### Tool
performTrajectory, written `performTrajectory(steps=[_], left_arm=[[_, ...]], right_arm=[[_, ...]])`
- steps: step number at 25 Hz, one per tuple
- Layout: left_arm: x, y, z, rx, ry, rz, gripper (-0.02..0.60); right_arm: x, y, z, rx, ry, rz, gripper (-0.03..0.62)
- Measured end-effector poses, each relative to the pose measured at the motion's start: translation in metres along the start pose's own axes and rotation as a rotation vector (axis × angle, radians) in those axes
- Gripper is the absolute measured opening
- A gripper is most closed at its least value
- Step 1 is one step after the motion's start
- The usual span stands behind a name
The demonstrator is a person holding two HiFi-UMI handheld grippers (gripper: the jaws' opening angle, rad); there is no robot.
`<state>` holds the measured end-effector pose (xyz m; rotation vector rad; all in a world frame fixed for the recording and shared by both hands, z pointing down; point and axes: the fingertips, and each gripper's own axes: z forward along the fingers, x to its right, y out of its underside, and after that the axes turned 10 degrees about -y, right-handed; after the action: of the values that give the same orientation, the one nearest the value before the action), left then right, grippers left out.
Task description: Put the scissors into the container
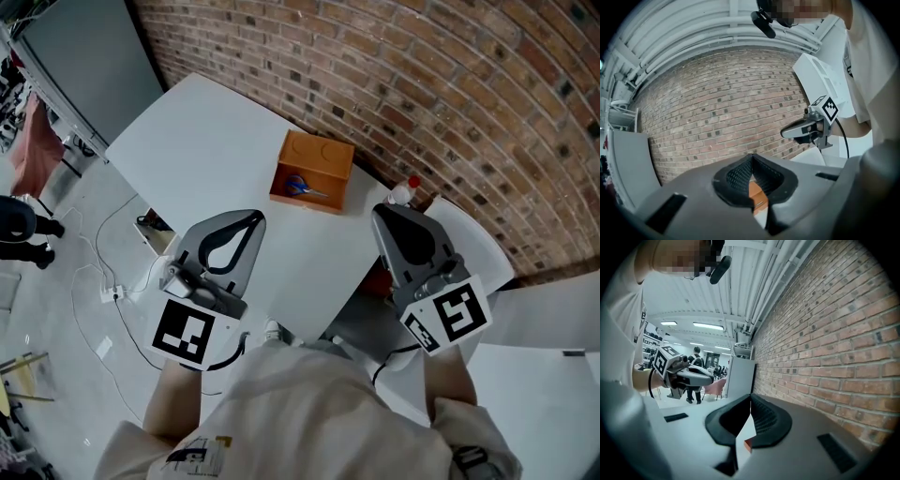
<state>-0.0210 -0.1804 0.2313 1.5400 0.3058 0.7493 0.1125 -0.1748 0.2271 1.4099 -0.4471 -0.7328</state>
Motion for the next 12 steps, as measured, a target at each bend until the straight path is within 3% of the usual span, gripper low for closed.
performTrajectory(steps=[12], left_arm=[[0.017, 0.010, -0.007, -0.029, 0.023, -0.029, 0.008]], right_arm=[[-0.014, -0.007, -0.021, 0.031, -0.043, 0.040, 0.011]])
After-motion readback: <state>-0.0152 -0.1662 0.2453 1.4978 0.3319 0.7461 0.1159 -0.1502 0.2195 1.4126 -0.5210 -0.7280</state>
